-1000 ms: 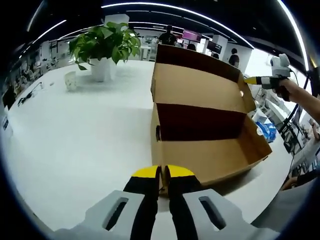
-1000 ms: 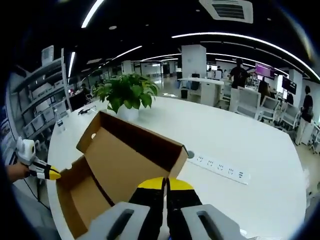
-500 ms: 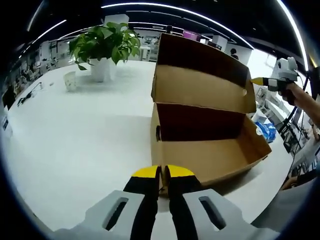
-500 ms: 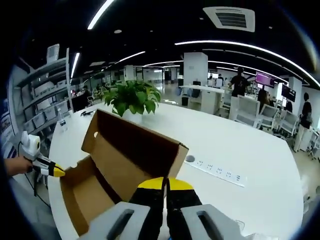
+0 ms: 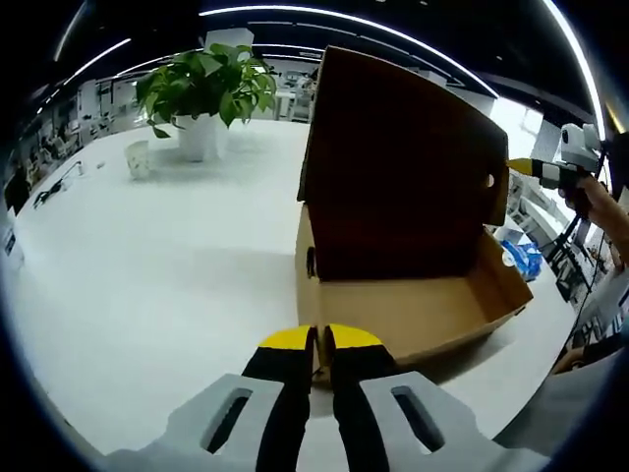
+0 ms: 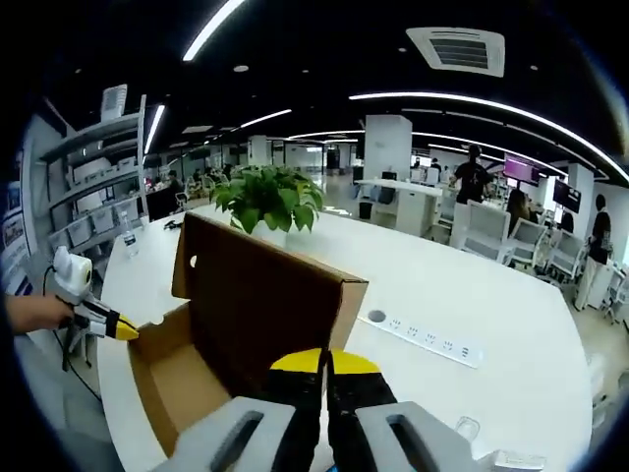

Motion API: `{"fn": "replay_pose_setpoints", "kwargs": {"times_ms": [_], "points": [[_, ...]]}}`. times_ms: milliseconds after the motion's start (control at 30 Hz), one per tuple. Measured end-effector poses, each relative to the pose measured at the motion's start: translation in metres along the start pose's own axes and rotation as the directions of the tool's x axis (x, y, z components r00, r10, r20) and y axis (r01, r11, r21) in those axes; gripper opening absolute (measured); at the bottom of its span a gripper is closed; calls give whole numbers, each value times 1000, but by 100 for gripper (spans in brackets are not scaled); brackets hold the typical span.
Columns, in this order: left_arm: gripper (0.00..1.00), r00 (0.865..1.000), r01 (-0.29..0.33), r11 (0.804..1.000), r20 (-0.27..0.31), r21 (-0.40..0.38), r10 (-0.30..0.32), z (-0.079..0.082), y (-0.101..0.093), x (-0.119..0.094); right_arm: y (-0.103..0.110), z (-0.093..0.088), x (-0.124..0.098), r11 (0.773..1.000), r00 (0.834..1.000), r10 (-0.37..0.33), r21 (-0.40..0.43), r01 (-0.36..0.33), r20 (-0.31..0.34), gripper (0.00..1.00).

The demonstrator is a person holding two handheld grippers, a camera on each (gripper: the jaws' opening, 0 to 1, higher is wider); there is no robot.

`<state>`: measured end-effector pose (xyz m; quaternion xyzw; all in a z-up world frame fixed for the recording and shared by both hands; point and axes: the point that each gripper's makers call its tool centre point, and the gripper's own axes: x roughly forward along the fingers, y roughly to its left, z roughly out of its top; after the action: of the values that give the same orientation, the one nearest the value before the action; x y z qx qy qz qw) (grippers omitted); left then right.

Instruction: Operate the shoe box by opening the lid, removing the specified soft item, and placing it in the target area until the item is outside and the box remains undamaged.

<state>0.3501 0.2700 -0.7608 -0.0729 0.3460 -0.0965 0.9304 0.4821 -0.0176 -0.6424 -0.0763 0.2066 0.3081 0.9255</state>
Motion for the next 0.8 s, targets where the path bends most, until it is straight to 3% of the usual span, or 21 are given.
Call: {"fn": "replay_pose_setpoints", "kwargs": {"times_ms": [800], "points": [[4,1000,-1,1000,19,-12,1,1,1,0,22,-15,-28,999,998,-19,35,17,57,0]]}}
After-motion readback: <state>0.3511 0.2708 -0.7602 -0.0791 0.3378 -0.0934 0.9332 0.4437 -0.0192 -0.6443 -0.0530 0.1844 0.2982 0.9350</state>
